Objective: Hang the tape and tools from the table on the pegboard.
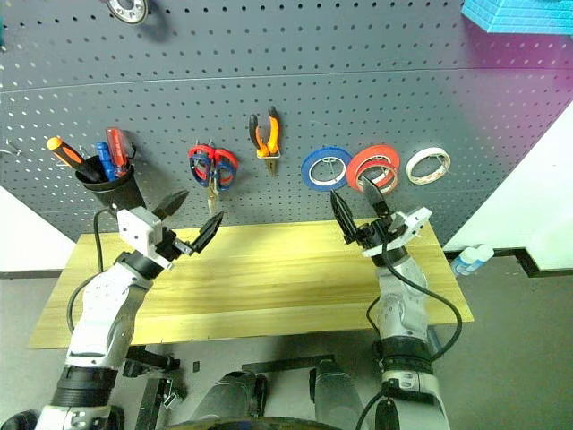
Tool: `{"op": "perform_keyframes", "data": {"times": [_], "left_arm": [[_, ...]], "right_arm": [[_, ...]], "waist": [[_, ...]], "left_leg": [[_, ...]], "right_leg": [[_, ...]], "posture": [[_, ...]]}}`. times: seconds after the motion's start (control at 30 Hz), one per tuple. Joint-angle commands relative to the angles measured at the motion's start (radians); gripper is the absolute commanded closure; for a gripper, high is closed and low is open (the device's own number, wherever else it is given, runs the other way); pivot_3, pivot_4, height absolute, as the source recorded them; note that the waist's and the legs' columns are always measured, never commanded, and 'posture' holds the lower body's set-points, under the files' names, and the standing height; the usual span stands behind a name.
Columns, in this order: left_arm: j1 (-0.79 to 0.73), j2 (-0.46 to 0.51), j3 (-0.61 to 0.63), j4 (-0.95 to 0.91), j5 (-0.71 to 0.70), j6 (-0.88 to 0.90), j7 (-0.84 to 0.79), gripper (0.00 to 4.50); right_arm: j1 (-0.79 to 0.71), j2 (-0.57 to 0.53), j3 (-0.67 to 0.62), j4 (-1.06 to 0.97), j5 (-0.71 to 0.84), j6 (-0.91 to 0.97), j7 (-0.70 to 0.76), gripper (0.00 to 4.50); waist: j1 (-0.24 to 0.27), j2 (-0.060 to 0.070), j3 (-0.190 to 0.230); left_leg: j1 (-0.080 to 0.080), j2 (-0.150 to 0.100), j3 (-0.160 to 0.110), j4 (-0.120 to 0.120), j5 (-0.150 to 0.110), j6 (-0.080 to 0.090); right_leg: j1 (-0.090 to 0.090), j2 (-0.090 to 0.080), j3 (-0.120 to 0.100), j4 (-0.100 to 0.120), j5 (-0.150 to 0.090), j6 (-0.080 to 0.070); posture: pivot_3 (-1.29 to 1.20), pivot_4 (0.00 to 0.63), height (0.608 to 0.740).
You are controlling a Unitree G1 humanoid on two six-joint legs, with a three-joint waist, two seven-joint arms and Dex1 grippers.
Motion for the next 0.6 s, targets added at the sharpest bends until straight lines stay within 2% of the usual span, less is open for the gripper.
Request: {"op": "perform_keyframes", "data": {"times": [0.03,0.23,0.33,0.43,0.6], "left_arm": [[0.033,-0.03,0.049,0.046,0.045,-0.084,0.062,0.06],[0.122,-0.067,0.091,0.104,0.066,-0.135,0.118,0.06],[0.16,-0.077,0.109,0.123,0.076,-0.158,0.141,0.06],[0.228,-0.095,0.113,0.112,0.074,-0.17,0.151,0.06],[0.307,-0.12,0.131,0.125,0.061,-0.193,0.16,0.06]], "right_arm": [[0.053,-0.003,-0.007,0.016,-0.096,-0.089,-0.087,0.0],[0.198,-0.007,-0.006,-0.004,-0.213,-0.109,-0.248,0.0],[0.258,-0.026,0.006,-0.015,-0.268,-0.128,-0.291,0.0],[0.315,-0.042,-0.015,-0.025,-0.366,-0.142,-0.416,0.0],[0.378,-0.06,-0.008,-0.049,-0.389,-0.108,-0.48,0.0]], "waist": [[0.001,0.001,-0.002],[0.001,0.002,-0.004],[0.0,0.003,-0.006],[0.0,0.005,-0.014],[0.003,0.006,-0.027]], "left_leg": [[0.001,0.0,0.0,0.0,0.0,0.0],[0.017,0.0,0.0,-0.004,0.0,0.001],[0.02,0.0,0.0,-0.004,0.0,0.001],[0.021,0.0,0.0,-0.004,0.0,0.001],[0.022,0.0,0.0,-0.004,-0.001,0.001]], "right_leg": [[0.001,0.0,0.0,0.0,0.0,0.0],[0.016,0.0,0.0,-0.004,-0.001,0.0],[0.02,0.001,0.0,-0.005,-0.001,0.001],[0.022,0.001,0.0,-0.006,-0.002,0.001],[0.024,0.0,0.001,-0.007,-0.005,0.005]], "posture": [[-0.05,0.069,0.74],[-0.04,0.064,0.74],[-0.04,0.06,0.74],[-0.04,0.05,0.74],[-0.03,0.038,0.74]]}}
